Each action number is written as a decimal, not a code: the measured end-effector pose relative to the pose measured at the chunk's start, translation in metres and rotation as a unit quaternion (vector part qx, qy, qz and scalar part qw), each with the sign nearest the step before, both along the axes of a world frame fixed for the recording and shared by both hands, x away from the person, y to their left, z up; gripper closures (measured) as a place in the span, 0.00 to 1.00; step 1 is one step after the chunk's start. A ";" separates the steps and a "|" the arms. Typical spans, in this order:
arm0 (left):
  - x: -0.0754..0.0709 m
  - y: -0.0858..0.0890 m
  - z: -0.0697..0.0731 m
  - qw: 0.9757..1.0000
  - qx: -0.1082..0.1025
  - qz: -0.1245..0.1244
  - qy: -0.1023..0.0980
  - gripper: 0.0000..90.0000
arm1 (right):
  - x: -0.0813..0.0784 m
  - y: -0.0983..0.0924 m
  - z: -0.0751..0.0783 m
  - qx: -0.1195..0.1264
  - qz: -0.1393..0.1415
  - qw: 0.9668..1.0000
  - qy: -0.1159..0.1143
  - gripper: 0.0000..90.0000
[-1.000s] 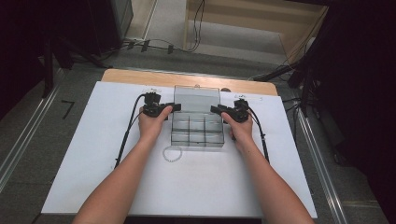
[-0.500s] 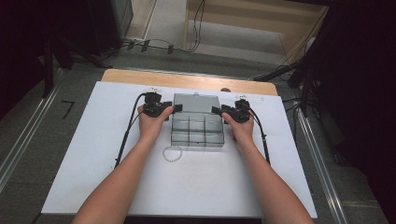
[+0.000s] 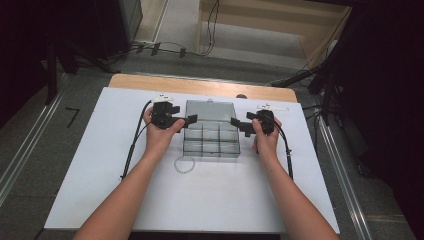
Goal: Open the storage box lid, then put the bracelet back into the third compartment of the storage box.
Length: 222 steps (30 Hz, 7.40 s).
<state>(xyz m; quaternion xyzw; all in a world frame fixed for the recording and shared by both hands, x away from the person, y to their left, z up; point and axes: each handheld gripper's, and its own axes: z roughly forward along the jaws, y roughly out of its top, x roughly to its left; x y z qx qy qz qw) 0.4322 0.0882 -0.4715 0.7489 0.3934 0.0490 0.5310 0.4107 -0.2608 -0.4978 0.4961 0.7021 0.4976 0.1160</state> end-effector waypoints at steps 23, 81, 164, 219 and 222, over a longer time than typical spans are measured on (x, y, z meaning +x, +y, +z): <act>-0.064 0.006 0.022 0.998 -0.002 -0.049 -0.032 0.00 | -0.077 -0.014 0.023 -0.025 0.027 0.997 -0.066 0.00; -0.128 0.043 -0.007 0.991 0.124 -0.041 0.013 0.39 | -0.209 -0.079 0.021 -0.051 -0.012 0.992 -0.117 0.00; -0.136 0.018 0.004 0.992 0.111 -0.065 0.011 0.97 | -0.203 -0.085 0.012 -0.058 -0.028 0.993 -0.102 0.00; -0.116 -0.008 0.039 0.992 0.077 -0.096 -0.010 0.97 | -0.202 -0.086 0.010 -0.051 -0.028 0.993 -0.100 0.00; -0.114 -0.010 0.040 0.993 0.073 -0.097 -0.010 0.97 | -0.202 -0.086 0.009 -0.051 -0.027 0.993 -0.100 0.00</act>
